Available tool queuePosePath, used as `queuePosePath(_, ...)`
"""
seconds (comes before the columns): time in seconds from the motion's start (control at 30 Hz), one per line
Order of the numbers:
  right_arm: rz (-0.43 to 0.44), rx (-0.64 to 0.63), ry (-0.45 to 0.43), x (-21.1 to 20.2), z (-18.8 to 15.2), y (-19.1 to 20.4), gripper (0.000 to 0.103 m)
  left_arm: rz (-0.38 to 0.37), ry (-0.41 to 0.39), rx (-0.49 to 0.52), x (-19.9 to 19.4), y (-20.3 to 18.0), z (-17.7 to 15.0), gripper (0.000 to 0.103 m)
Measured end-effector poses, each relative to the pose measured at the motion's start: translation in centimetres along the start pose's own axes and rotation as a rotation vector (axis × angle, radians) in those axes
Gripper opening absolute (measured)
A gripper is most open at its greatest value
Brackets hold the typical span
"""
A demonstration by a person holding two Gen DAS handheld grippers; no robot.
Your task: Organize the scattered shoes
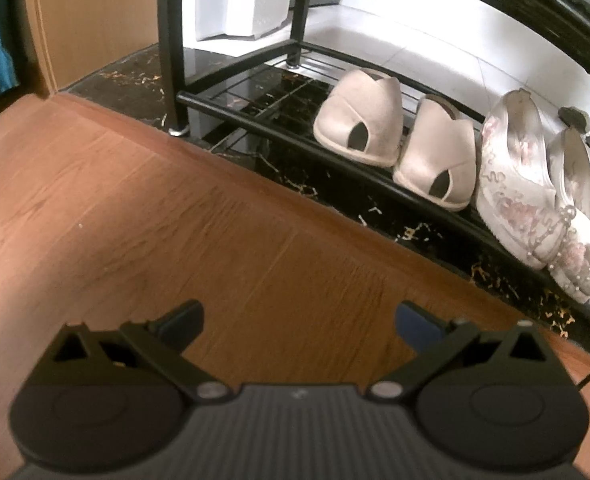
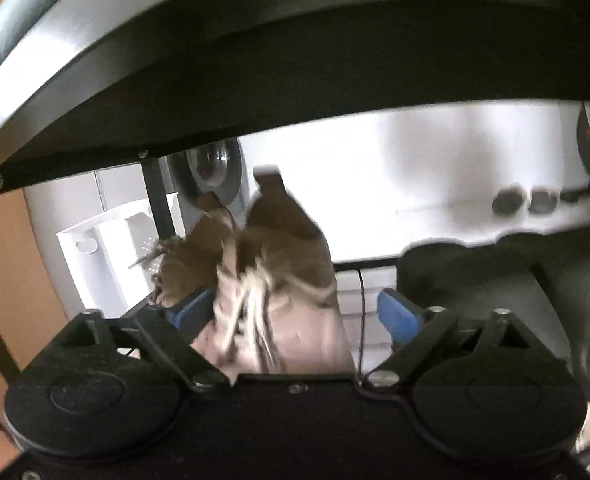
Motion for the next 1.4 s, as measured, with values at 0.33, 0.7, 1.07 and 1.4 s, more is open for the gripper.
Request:
queuePosePath(0.33, 0.089, -0.066, 0.101, 0.1, -2.3, 1.2, 0.088, 0.001, 0.013, -0.001, 0.2, 0.0, -0.1, 0.102)
queuePosePath(0.7, 0.07, -0.041, 0.09, 2.8, -2.2, 0.9, 0.063, 0.0, 0.022, 0.0, 0.6, 0.1, -0.1, 0.102)
queuePosePath(1.07, 0.055, -0.008, 0.122, -3.1, -2.2, 0.1, 0.103, -0.038, 0.032, 0.086, 1.0, -0.9, -0.4, 0.102)
queuePosePath(1.4, -0.093, 0.03, 0.219, -16.4, -6.6, -5.6, 0.103, -0.1, -0.045, 0.247, -1.8, -2.9, -0.2, 0.102)
Point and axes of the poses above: each gripper's, at about its wrist camera, not at the fingertips, and x roughly the way its jaws point, y to its left, z to its top, the point moved 7 cm from there along x, roughly the way its jaws point, and after that the axes turned 12 degrees about z, right-handed, at the moved point
